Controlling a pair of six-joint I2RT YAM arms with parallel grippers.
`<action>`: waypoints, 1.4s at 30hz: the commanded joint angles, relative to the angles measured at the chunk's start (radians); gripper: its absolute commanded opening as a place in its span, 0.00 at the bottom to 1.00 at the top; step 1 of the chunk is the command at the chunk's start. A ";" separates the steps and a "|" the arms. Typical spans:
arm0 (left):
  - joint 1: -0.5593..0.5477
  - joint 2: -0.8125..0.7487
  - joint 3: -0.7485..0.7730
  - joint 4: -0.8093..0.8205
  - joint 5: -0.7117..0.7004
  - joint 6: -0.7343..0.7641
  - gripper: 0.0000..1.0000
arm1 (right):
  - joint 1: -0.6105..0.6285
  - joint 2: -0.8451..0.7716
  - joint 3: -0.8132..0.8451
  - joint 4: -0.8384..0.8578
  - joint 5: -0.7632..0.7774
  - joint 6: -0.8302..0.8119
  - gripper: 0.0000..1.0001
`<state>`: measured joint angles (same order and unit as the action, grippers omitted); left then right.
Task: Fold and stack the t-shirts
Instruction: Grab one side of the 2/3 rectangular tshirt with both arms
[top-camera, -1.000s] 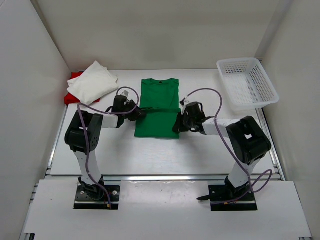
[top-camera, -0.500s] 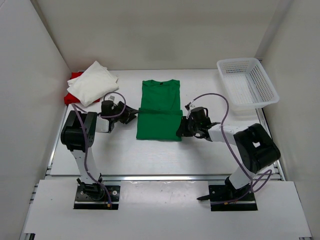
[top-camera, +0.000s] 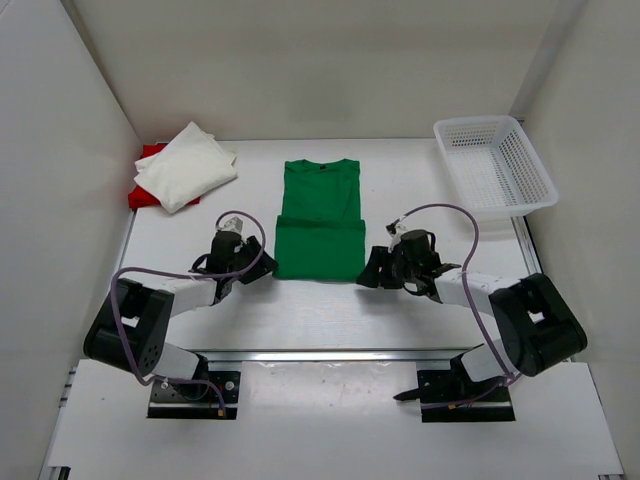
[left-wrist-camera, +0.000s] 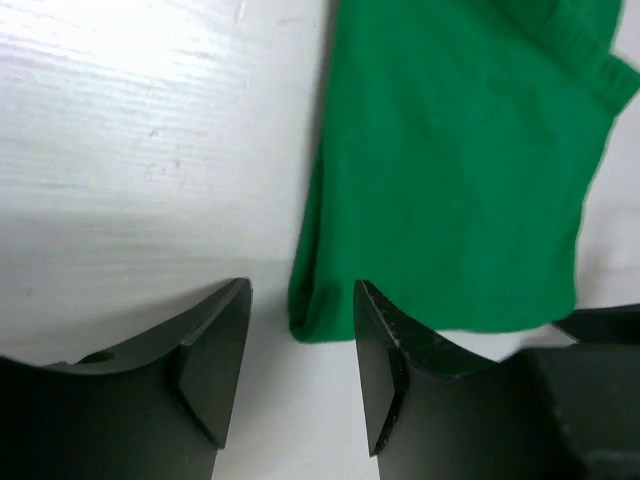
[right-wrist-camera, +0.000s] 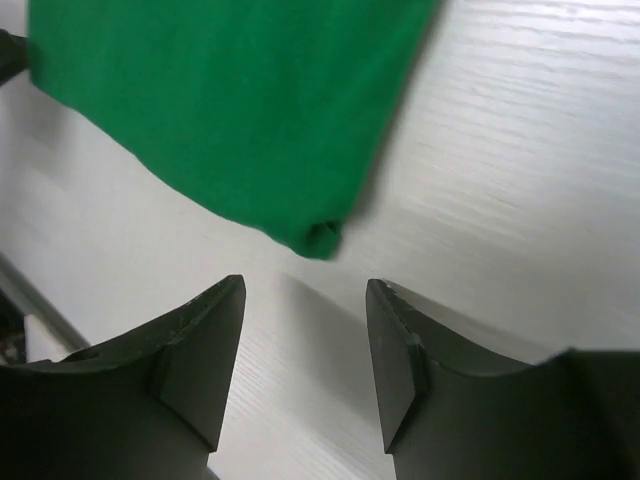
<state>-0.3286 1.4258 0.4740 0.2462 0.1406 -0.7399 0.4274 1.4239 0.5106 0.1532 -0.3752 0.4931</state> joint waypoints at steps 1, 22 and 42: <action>-0.003 -0.013 -0.026 -0.114 -0.099 0.097 0.58 | -0.009 0.058 0.002 0.089 -0.057 0.031 0.51; -0.060 0.029 -0.024 -0.156 -0.007 0.088 0.01 | 0.016 0.063 0.011 0.100 0.018 0.032 0.00; -0.103 -0.535 0.099 -0.644 0.131 0.117 0.00 | 0.229 -0.410 0.084 -0.368 0.173 0.026 0.01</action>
<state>-0.4618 0.8600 0.4370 -0.3599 0.2256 -0.6411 0.7021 0.9909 0.4492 -0.1844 -0.2344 0.5774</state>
